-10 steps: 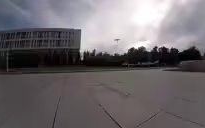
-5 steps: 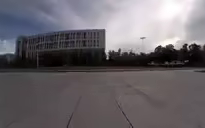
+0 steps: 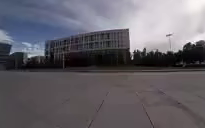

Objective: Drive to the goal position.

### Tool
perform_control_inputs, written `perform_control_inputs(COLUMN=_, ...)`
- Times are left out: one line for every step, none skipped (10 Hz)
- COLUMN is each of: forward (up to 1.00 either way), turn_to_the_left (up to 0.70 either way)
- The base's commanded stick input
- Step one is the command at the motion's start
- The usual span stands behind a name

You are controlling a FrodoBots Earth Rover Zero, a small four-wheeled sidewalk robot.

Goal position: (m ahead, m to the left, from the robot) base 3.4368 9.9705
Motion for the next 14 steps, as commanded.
perform_control_inputs(forward=0.7, turn_to_the_left=0.35)
perform_control_inputs(forward=0.7, turn_to_the_left=0.35)
perform_control_inputs(forward=0.7, turn_to_the_left=0.35)
perform_control_inputs(forward=0.7, turn_to_the_left=0.35)
perform_control_inputs(forward=0.7, turn_to_the_left=0.35)
perform_control_inputs(forward=0.7, turn_to_the_left=0.35)
perform_control_inputs(forward=0.7, turn_to_the_left=0.35)
perform_control_inputs(forward=0.7, turn_to_the_left=0.35)
perform_control_inputs(forward=0.7, turn_to_the_left=0.35)
perform_control_inputs(forward=0.7, turn_to_the_left=0.35)
perform_control_inputs(forward=0.7, turn_to_the_left=0.35)
perform_control_inputs(forward=0.7, turn_to_the_left=0.35)
perform_control_inputs(forward=0.7, turn_to_the_left=0.35)
perform_control_inputs(forward=0.7, turn_to_the_left=0.31)
